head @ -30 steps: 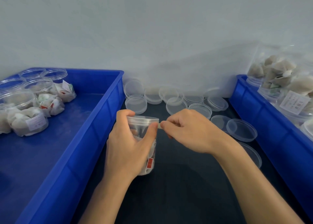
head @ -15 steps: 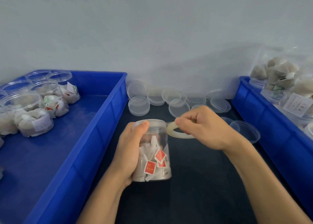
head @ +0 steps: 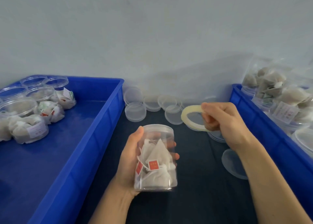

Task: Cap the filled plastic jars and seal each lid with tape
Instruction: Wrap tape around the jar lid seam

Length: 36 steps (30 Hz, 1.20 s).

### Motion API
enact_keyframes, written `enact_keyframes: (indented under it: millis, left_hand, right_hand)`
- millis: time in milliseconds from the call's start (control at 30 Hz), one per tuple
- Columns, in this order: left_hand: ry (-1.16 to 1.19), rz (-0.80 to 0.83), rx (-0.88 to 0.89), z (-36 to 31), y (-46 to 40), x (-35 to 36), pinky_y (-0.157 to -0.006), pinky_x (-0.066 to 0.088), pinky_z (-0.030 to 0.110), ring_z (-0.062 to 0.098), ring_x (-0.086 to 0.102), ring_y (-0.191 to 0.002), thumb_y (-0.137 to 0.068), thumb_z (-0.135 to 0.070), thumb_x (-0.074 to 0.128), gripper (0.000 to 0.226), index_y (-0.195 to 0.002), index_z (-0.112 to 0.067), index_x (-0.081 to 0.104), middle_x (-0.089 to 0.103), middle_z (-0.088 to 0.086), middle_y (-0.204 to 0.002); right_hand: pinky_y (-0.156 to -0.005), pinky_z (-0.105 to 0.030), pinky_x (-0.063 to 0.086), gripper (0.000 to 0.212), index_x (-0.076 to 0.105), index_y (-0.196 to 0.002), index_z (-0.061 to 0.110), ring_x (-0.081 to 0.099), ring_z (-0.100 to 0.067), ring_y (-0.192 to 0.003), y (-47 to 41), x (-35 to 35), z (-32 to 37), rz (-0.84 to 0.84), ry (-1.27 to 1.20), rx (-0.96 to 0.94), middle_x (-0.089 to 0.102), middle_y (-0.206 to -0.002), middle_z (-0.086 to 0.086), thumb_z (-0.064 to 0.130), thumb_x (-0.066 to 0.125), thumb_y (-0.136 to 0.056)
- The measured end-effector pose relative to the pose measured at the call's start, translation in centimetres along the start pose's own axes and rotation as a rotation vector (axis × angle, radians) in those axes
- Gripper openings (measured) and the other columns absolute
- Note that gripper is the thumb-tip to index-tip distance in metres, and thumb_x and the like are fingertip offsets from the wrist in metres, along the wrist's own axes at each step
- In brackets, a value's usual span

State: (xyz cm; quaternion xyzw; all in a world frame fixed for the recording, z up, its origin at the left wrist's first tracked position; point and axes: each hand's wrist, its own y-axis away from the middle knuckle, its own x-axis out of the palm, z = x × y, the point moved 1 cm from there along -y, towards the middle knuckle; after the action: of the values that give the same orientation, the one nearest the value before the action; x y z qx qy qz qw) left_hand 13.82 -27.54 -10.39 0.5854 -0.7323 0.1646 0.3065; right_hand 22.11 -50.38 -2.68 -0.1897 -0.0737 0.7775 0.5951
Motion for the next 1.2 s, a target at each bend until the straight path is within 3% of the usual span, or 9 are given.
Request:
enact_keyframes:
  millis: [133,267,333,533,600,767,967,1100,1200]
  left_hand:
    - [-0.065,-0.032,-0.04,0.2,0.0,0.3,-0.08,0.062,0.049,0.041,0.073,-0.1,-0.063,-0.067,0.09,0.091,-0.125,-0.001,0.075,0.071,0.029,-0.121]
    - [-0.142,-0.098,-0.025,0.2,0.1,0.6,-0.074,0.062,0.051,0.044,0.071,-0.097,-0.055,-0.061,0.098,0.111,-0.137,0.004,0.06,0.067,0.034,-0.119]
    - [-0.191,-0.124,0.008,0.3,0.1,0.6,-0.077,0.061,0.057,0.048,0.068,-0.099,-0.056,-0.057,0.099,0.105,-0.134,0.001,0.059,0.066,0.036,-0.117]
    - [-0.327,-0.146,0.109,0.1,0.1,0.7,-0.071,0.062,0.051,0.037,0.071,-0.084,-0.064,-0.049,0.088,0.072,-0.119,-0.01,0.063,0.07,0.02,-0.098]
    - [-0.383,-0.152,0.139,-0.1,0.2,0.7,-0.073,0.063,0.056,0.042,0.073,-0.085,-0.063,-0.05,0.086,0.073,-0.12,-0.011,0.063,0.072,0.022,-0.1]
    - [-0.441,-0.195,0.197,0.2,0.1,1.0,-0.088,0.058,0.072,0.056,0.067,-0.108,-0.061,-0.053,0.085,0.077,-0.122,-0.013,0.061,0.069,0.033,-0.114]
    - [-0.442,-0.23,0.271,0.6,-0.3,0.5,-0.075,0.062,0.063,0.053,0.073,-0.088,-0.063,-0.054,0.083,0.068,-0.116,-0.016,0.063,0.073,0.027,-0.103]
    - [-0.47,-0.241,0.297,0.6,-0.2,0.1,-0.072,0.065,0.054,0.046,0.075,-0.091,-0.065,-0.058,0.082,0.07,-0.118,-0.016,0.063,0.074,0.023,-0.104]
    - [-0.489,-0.235,0.32,0.8,-0.2,0.1,-0.076,0.063,0.059,0.046,0.074,-0.09,-0.067,-0.059,0.082,0.065,-0.115,-0.019,0.064,0.074,0.023,-0.103]
  right_hand:
    - [-0.053,-0.035,0.021,0.06,0.036,-0.061,0.0,0.024,-0.016,-0.054,0.3,1.9,0.5,0.021,0.28,-0.002,0.028,-0.058,-0.005,0.045,0.066,-0.087]
    - [-0.053,-0.034,0.031,0.061,0.036,-0.062,0.003,0.027,-0.015,-0.053,1.4,3.0,-0.4,-0.005,0.482,0.069,0.03,-0.057,-0.005,0.042,0.072,-0.092]
    - [-0.054,-0.035,0.04,0.061,0.04,-0.063,0.003,0.032,-0.023,-0.053,2.4,3.5,-1.4,-0.03,0.672,0.06,0.038,-0.053,-0.008,0.048,0.07,-0.092]
    - [-0.068,-0.04,0.048,0.047,0.047,-0.076,0.024,0.055,-0.02,-0.068,6.2,4.6,-4.4,0.093,1.123,-0.09,0.054,-0.071,0.01,0.058,0.03,-0.102]
    - [-0.071,-0.041,0.047,0.049,0.048,-0.081,0.026,0.057,-0.02,-0.071,7.0,5.1,-5.1,0.14,1.154,-0.085,0.061,-0.078,0.008,0.057,0.019,-0.104]
    - [-0.076,-0.037,0.04,0.035,0.047,-0.084,0.026,0.051,-0.019,-0.079,7.5,6.5,-5.6,0.25,1.125,-0.067,0.063,-0.088,0.004,0.045,0.028,-0.106]
    - [-0.059,-0.027,0.041,0.021,0.055,-0.079,0.026,0.053,-0.013,-0.074,6.9,6.6,-4.5,0.312,0.993,0.104,0.058,-0.088,0.009,0.037,0.051,-0.097]
    - [-0.066,-0.032,0.051,0.018,0.058,-0.084,0.024,0.056,-0.014,-0.077,6.5,6.5,-3.8,0.353,1.027,0.171,0.058,-0.091,0.007,0.036,0.056,-0.097]
    - [-0.077,-0.039,0.056,0.015,0.062,-0.088,0.023,0.058,-0.017,-0.085,6.5,6.2,-2.9,0.355,1.01,0.204,0.061,-0.095,0.005,0.033,0.055,-0.098]
